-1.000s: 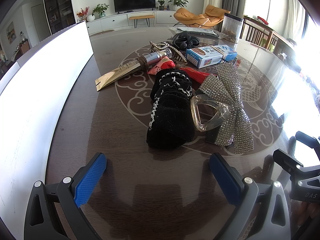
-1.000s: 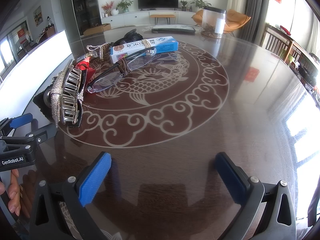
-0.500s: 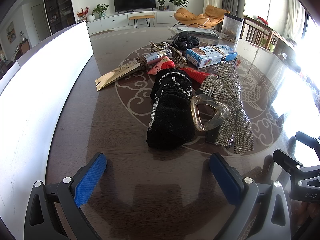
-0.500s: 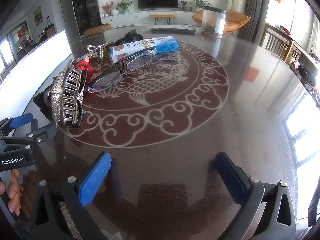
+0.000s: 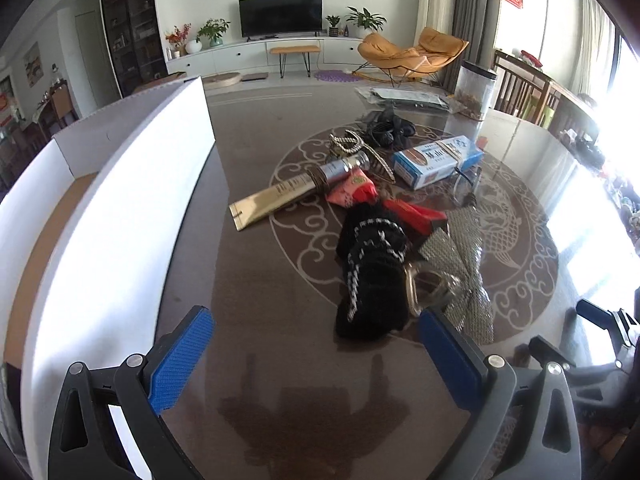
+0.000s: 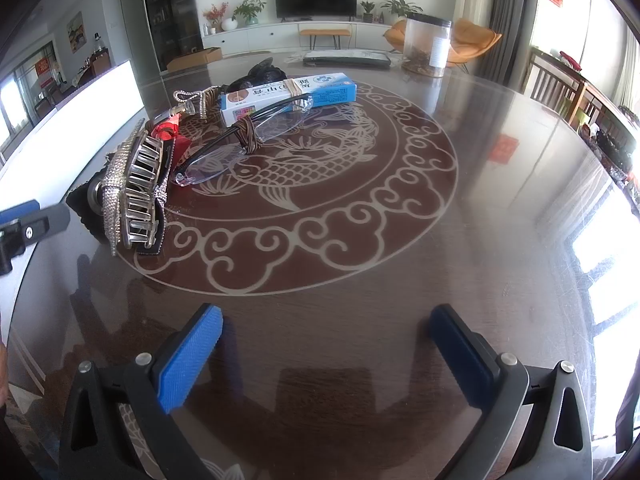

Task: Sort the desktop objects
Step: 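Move the left tool toward the black knitted pouch with white trim, then close the left gripper on the black knitted pouch, then lift the pouch with the left gripper while the right tool moves toward the rhinestone bow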

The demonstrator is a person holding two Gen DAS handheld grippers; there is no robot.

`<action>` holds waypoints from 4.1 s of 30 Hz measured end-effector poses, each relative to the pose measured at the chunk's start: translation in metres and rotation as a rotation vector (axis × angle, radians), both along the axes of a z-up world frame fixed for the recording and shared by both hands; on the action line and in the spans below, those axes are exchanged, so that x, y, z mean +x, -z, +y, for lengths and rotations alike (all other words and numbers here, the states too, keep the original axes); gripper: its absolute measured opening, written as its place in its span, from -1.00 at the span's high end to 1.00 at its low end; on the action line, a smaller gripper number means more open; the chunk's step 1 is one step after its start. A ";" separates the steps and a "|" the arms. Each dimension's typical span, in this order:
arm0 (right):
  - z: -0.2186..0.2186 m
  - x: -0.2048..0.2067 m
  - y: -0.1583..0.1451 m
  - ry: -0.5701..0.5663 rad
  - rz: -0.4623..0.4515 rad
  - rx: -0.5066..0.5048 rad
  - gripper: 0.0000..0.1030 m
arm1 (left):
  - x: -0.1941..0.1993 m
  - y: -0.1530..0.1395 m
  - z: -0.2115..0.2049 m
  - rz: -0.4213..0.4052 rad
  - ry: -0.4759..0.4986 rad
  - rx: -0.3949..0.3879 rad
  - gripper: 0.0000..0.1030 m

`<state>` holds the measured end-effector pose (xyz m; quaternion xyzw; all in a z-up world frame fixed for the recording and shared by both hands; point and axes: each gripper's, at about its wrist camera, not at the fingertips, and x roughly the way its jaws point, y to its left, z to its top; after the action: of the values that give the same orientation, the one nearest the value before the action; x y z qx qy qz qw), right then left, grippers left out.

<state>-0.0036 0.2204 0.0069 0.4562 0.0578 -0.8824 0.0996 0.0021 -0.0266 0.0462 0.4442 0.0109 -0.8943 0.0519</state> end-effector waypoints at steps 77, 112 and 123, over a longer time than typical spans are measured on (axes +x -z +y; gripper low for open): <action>0.000 0.001 0.000 0.005 0.004 0.000 -1.00 | -0.074 0.033 0.030 -0.170 0.155 0.042 0.30; -0.019 0.001 -0.022 -0.051 -0.042 -0.390 -1.00 | -0.013 0.046 -0.008 -0.019 0.067 0.018 -0.68; -0.111 -0.037 -0.010 -0.088 -0.022 -0.139 -0.32 | -0.012 0.047 -0.010 -0.013 0.062 0.019 -0.68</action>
<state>-0.0405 0.1092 0.0169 0.4549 0.0150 -0.8740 0.1703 -0.0098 -0.0367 -0.0004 0.4505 0.0053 -0.8925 0.0199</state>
